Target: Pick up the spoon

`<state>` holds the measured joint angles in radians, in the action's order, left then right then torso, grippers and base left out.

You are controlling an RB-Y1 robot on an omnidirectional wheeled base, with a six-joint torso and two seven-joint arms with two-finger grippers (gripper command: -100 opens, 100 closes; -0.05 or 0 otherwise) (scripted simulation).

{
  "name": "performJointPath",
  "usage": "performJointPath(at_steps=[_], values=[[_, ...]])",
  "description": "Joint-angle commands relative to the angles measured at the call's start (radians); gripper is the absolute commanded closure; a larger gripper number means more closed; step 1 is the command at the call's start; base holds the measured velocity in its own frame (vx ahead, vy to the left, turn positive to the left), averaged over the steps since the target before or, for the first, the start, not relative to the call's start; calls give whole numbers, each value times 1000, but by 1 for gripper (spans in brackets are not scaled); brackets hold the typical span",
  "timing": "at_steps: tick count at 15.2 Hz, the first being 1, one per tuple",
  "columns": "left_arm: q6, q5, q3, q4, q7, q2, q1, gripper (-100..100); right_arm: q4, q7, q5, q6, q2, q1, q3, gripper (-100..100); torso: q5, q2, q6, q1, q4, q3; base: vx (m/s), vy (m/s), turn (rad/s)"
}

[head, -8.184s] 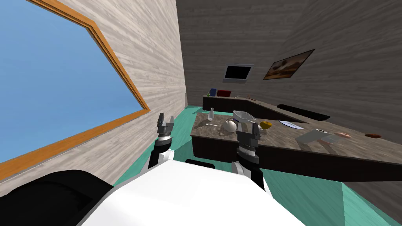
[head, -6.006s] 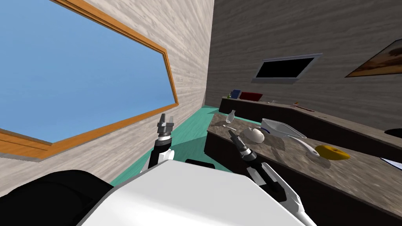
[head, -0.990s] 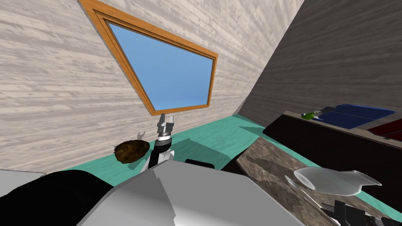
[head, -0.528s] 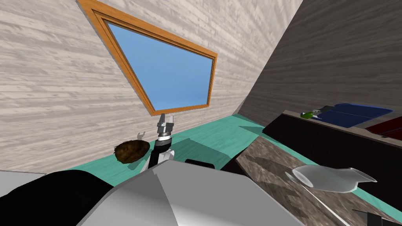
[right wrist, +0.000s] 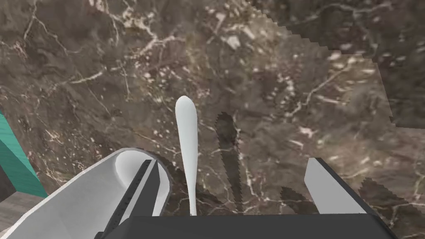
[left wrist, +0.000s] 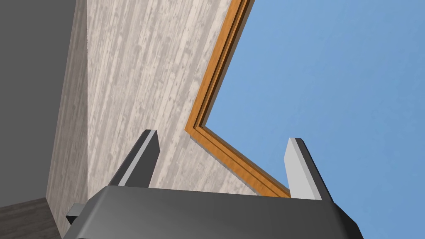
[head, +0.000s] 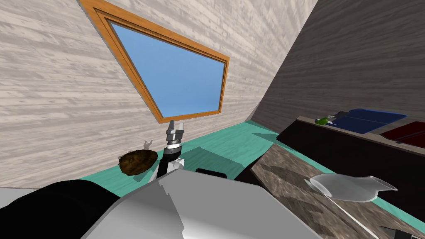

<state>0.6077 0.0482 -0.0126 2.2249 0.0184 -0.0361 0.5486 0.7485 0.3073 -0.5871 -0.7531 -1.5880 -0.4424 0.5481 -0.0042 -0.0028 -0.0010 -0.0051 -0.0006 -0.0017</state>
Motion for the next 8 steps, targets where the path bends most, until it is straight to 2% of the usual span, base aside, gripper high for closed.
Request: performJointPath(at_steps=[1, 4, 5, 6, 7, 8], values=[[0, 0, 0, 0, 0, 0, 0, 0, 30, -6, -11, 4, 16, 12, -4, -100, 0, 0, 0, 0, 0, 0, -9, 3, 29], [0, 0, 0, 0, 0, 0, 0, 0, 55, -16, -33, -7, 37, 40, -12, -100, -1, 2, 0, -3, 0, 1, -21, -17, 37], [0, 0, 0, 0, 0, 0, 0, 0, 41, -11, -22, -2, 25, 27, -7, -100, -1, 2, 0, -4, 0, 1, -15, -19, 27], [0, 0, 0, 0, 0, 0, 0, 0, 31, -5, -32, 21, 56, 31, -5, -100, -1, 2, 0, -4, 0, 1, 4, -2, 67], [0, 0, 0, 0, 0, 0, 0, 0, 37, -11, -28, 1, 38, 33, -6, -100, -1, 1, 0, -3, 0, 1, 6, 1, 36], [0, 0, 0, 0, 0, 0, 0, 0, 35, -10, -30, 4, 41, 34, -6, 100, -1, 1, 0, -3, 0, 1, 0, 0, 0]])
